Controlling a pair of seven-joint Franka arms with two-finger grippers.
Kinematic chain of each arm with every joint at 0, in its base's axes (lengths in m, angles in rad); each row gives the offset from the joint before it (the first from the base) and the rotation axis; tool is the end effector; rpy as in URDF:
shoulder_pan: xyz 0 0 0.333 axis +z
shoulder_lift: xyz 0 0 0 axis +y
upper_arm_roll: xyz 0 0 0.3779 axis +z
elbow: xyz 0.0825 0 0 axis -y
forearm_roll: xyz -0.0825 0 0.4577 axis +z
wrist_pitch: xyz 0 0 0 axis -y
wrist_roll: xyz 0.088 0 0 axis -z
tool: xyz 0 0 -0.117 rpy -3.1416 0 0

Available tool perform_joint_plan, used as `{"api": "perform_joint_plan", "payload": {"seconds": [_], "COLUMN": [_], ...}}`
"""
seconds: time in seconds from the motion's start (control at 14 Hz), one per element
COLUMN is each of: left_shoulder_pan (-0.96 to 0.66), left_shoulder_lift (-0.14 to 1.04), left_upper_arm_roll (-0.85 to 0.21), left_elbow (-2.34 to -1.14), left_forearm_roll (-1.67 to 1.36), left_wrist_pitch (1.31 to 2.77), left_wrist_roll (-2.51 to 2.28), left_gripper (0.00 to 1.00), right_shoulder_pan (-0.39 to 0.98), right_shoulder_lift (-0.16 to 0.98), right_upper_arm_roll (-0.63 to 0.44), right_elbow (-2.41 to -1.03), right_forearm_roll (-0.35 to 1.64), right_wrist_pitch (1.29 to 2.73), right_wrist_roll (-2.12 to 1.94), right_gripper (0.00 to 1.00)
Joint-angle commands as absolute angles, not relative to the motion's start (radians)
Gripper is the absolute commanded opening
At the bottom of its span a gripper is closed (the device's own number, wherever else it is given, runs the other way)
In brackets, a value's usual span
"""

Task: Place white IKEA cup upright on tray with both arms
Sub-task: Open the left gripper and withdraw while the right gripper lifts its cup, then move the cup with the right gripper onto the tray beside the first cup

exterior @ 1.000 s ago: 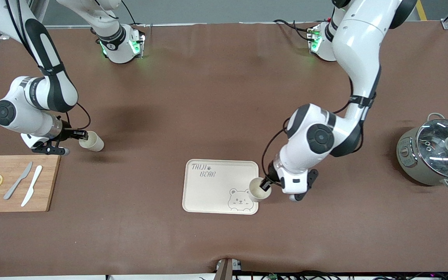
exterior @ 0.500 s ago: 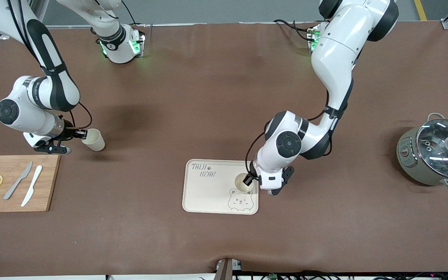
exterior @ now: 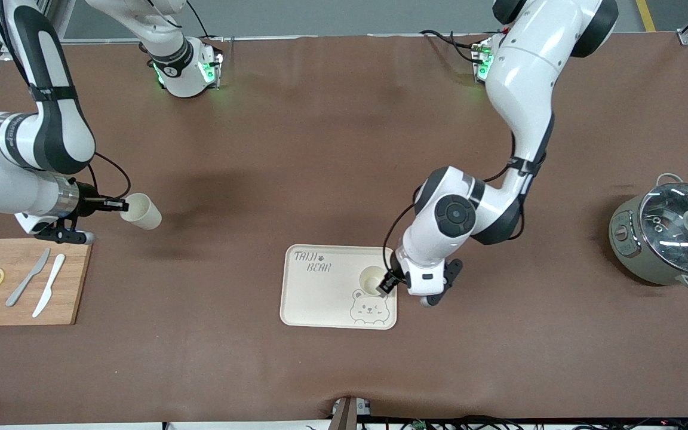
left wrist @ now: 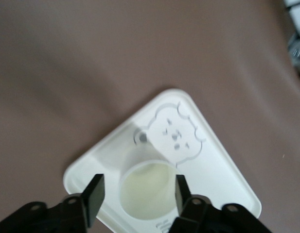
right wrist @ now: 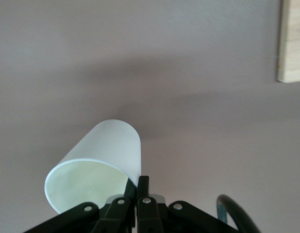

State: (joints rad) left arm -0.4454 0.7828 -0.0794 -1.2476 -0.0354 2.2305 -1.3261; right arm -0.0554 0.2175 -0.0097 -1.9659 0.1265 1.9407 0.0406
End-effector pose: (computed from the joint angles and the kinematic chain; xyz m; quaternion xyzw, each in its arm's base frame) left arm 0.7717 -0.4258 0.3180 0.9058 0.4094 0.0274 0.1056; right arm 0.6410 -0.0318 0.3543 -0.9878 0.0821 0.1201 0.0562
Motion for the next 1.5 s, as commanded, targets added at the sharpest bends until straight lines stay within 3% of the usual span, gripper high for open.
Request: {"api": "perform_joint_plan", "payload": {"seconds": [0.0, 0.21, 0.64, 1.14, 1.43], "left_shoulder_pan": [-0.407, -0.325, -0.189, -0.023, 0.009], "left_shoulder_lift": [0.669, 0.592, 0.448, 0.338, 0.276], "left_upper_arm_roll": [-0.044, -0.043, -0.038, -0.041, -0.048], "left_elbow": [-1.269, -1.272, -1.278, -1.278, -1.278], "left_forearm_roll": [0.049, 0.051, 0.121, 0.121, 0.097], "left_wrist_pitch": [2.097, 2.008, 1.898, 1.818, 1.688], "left_wrist_roll": [-1.232, -1.073, -0.859, -0.404, -0.382], "left_gripper": [1.00, 1.00, 1.00, 1.00, 1.00], "right_shoulder_pan": [0.047, 0.142, 0.241, 0.423, 0.465], "right_shoulder_lift": [0.277, 0.336, 0.464, 0.690, 0.726], "right_upper_arm_roll": [-0.012, -0.011, -0.012, -0.012, -0.012], "right_elbow": [-1.869, -1.778, -1.674, -1.436, -1.419], "right_forearm_roll": [0.143, 0.150, 0.423, 0.429, 0.431], "right_wrist_pitch": [1.922, 1.922, 1.930, 1.991, 2.081], "right_wrist_roll": [0.225, 0.404, 0.637, 1.106, 1.183], "right_gripper": [0.00, 0.00, 0.00, 0.00, 0.00]}}
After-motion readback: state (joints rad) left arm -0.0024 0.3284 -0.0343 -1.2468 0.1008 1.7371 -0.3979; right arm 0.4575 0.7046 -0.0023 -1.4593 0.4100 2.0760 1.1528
